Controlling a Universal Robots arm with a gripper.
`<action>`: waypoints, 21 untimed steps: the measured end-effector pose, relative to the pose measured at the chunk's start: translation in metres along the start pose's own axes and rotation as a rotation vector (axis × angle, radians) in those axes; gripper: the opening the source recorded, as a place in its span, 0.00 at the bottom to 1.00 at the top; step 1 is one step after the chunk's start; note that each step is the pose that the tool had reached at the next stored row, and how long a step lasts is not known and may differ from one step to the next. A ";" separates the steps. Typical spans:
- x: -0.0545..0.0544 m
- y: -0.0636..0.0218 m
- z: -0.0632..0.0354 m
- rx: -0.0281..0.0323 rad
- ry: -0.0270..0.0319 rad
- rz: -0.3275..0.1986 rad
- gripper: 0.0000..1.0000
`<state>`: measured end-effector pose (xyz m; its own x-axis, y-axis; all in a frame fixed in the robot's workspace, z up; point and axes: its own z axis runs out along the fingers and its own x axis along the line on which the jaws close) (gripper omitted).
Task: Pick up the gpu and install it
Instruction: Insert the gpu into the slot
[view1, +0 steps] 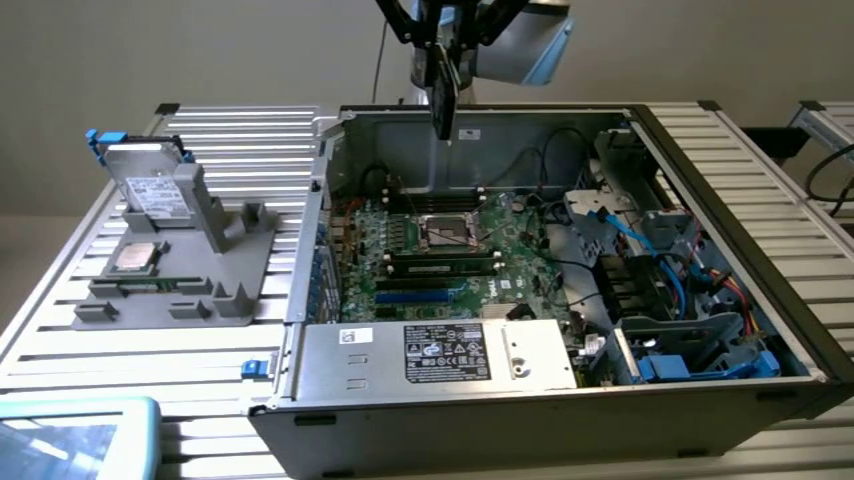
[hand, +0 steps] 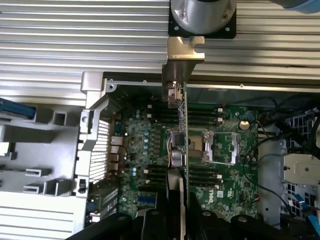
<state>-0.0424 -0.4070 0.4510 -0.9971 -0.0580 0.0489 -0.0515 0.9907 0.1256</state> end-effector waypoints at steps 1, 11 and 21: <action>0.000 0.0000 0.0001 0.0006 0.0019 -0.018 0.27; 0.000 0.0000 0.0001 0.0087 0.0224 -0.198 0.27; 0.000 0.0000 0.0003 0.0173 0.0450 -0.378 0.27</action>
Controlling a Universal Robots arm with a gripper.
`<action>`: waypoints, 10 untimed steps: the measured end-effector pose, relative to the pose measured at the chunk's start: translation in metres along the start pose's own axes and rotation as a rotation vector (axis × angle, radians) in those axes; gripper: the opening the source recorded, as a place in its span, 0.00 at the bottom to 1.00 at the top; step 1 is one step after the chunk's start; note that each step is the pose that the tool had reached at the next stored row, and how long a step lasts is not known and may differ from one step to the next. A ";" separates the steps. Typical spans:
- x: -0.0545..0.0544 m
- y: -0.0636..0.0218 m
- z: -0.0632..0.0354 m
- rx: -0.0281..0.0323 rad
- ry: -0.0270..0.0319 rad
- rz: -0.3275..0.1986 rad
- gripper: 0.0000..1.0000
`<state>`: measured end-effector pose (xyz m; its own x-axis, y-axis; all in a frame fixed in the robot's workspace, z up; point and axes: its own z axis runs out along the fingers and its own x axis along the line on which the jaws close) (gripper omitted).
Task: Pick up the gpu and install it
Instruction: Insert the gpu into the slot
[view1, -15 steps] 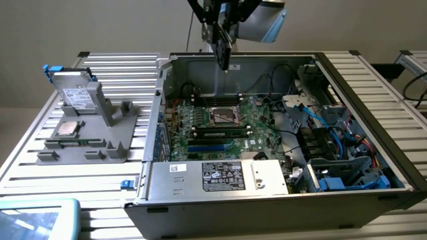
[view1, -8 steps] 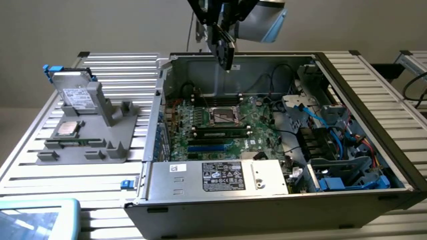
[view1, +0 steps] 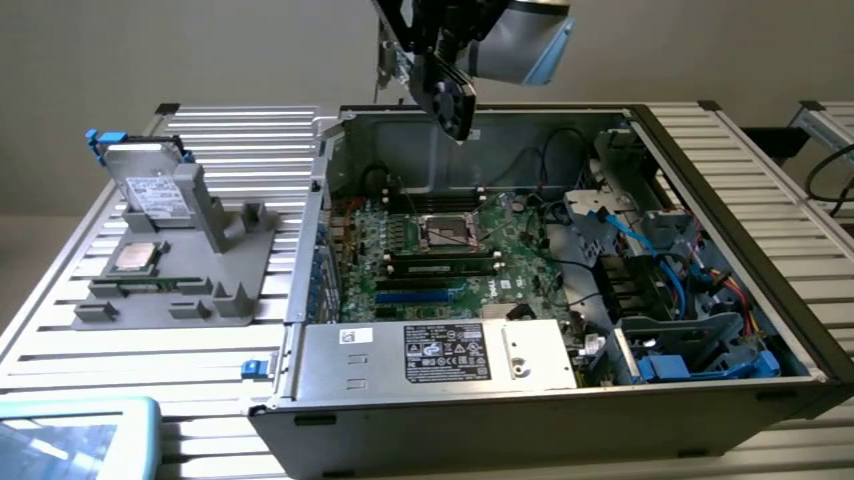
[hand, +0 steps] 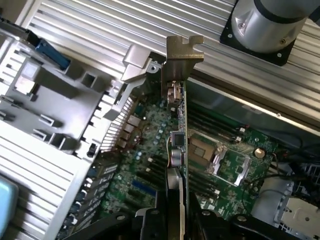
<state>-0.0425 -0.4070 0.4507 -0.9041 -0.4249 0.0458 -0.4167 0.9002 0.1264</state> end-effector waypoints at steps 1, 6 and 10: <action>0.000 0.0000 0.0000 0.0008 0.0023 -0.018 0.27; 0.000 0.0000 0.0002 0.0050 0.0137 -0.108 0.27; 0.000 0.0000 0.0002 0.0084 0.0229 -0.180 0.27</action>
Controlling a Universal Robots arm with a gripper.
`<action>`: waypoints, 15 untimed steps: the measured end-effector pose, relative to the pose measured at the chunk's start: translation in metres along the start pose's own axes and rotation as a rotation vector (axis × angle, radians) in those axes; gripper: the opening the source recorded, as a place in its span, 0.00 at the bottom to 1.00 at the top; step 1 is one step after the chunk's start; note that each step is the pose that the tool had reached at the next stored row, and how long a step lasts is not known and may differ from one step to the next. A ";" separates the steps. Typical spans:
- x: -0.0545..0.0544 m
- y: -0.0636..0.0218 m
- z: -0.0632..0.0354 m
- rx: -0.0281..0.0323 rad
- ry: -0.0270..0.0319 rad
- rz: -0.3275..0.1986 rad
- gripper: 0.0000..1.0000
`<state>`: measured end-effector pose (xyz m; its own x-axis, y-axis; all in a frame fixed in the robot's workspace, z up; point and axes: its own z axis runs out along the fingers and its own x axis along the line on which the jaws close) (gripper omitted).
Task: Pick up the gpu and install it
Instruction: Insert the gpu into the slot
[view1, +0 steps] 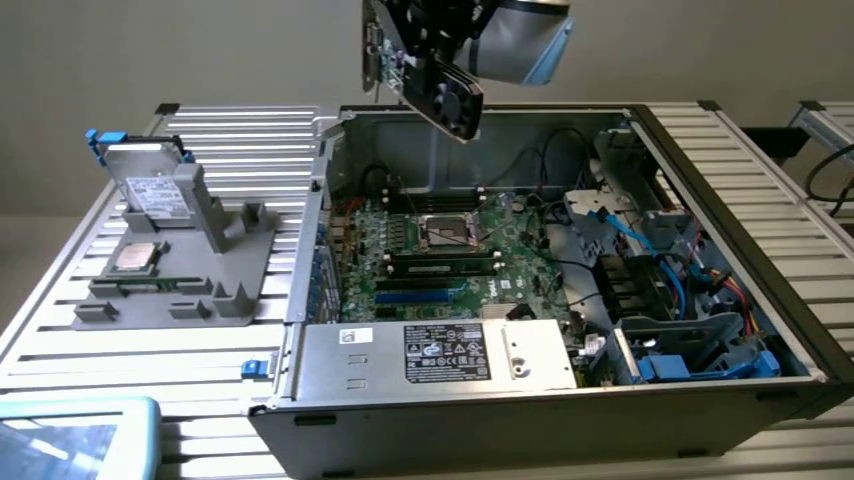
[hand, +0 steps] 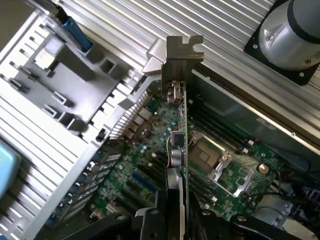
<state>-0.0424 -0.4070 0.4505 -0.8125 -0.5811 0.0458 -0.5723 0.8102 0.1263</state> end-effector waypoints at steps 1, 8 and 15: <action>0.000 0.0000 0.0000 0.0009 0.0024 -0.019 0.27; 0.000 -0.0001 0.0007 0.0068 0.0183 -0.144 0.27; 0.000 -0.0002 0.0016 0.0126 0.0342 -0.271 0.27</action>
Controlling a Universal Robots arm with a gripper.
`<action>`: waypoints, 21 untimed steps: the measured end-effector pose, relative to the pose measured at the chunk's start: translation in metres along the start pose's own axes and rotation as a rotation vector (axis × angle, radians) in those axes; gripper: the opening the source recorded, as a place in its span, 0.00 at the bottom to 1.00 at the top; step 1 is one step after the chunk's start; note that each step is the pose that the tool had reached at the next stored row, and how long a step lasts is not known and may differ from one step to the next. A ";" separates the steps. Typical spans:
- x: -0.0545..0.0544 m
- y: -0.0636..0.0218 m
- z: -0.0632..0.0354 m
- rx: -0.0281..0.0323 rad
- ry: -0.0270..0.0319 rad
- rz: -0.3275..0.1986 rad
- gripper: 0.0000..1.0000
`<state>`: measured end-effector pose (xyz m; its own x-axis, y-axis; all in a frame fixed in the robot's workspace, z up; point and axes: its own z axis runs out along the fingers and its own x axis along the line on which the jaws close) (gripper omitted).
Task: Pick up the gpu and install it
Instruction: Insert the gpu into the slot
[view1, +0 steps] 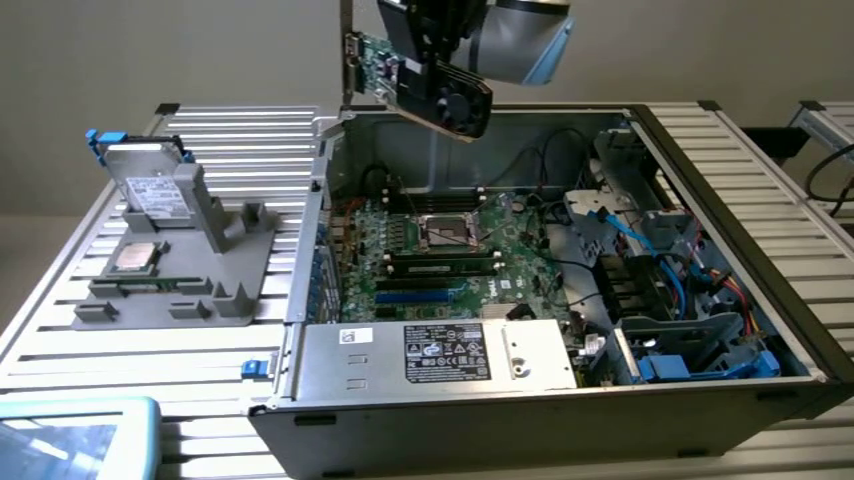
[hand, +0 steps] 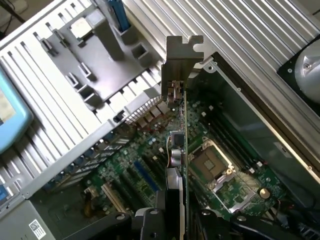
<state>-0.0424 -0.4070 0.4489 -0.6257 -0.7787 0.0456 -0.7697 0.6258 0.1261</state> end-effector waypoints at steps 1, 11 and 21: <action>0.000 0.0000 0.0001 0.0008 0.0023 -0.018 0.27; 0.000 -0.0002 0.0018 0.0089 0.0222 -0.199 0.27; 0.000 -0.0003 0.0022 0.0135 0.0399 -0.380 0.27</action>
<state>-0.0424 -0.4070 0.4467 -0.2898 -0.9564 0.0366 -0.9477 0.2921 0.1284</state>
